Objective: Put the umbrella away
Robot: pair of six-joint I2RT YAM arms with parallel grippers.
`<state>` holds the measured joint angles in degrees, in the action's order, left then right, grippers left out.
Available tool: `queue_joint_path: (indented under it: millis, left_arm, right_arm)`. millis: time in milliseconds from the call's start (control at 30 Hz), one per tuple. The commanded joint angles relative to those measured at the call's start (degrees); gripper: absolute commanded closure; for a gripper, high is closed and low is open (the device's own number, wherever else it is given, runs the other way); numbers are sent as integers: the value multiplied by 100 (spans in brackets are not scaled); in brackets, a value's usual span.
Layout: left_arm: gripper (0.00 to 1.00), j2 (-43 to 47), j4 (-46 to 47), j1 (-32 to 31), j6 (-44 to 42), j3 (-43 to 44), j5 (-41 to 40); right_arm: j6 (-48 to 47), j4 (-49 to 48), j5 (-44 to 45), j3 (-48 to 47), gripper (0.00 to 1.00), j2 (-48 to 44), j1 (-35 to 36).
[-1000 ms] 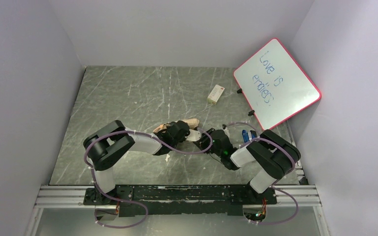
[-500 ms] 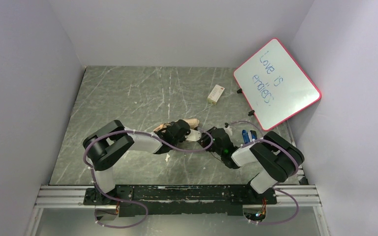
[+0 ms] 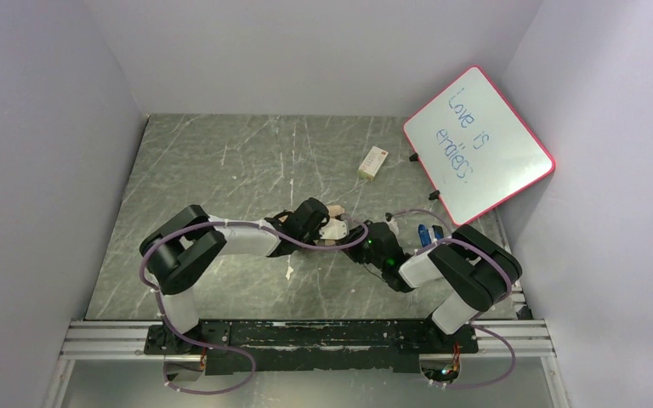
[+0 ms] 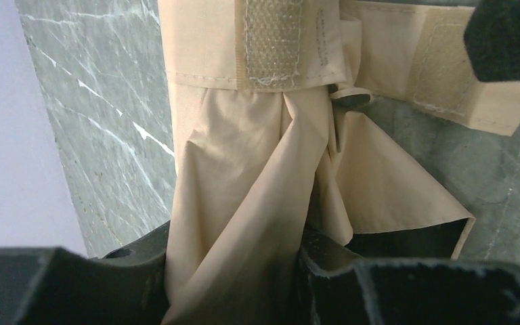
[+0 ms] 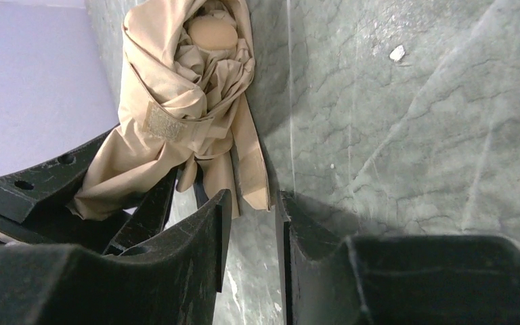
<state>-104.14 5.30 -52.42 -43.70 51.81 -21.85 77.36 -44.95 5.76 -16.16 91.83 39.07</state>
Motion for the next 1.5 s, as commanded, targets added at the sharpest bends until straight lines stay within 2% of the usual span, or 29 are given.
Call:
queue_joint_path:
  millis: [0, 600, 767, 867, 933, 1033, 1100, 1233, 1333, 1467]
  left_arm:
    - [95, -209, -1083, -30, 149, -127, 919]
    - [95, -207, -1049, -24, 152, -145, 845]
    - [95, -212, -1049, -24, 160, -149, 863]
    - [95, -226, -1049, -22, 169, -145, 856]
    - [95, -221, -1053, -16, 186, -149, 871]
    - [95, -219, -1054, -21, 208, -139, 914]
    - [95, -229, -1087, -13, 243, -113, 964]
    - [95, -218, -1127, 12, 289, -77, 1116]
    - [95, -199, -1181, 47, 332, -52, 1259]
    - [95, -189, -1227, 83, 404, 7, 1411]
  right_arm:
    - [-37, 799, -167, 162, 66, 238, 4]
    - [-53, 342, -37, -53, 66, 1038, -53]
    - [-140, -129, -60, 40, 72, 1187, -88]
    - [-298, -624, -120, 172, 78, 1277, -109]
    - [-475, -1341, -307, 309, 80, 1450, -162]
    - [-546, -2544, -539, 557, 94, 1848, -272]
    - [-511, -3445, -749, 701, 99, 2212, -361]
    - [-461, -4804, -1142, 834, 100, 2865, -520]
    - [-529, -5207, -1197, 909, 100, 2989, -526]
    - [-816, -4922, -1094, 967, 100, 2576, -530]
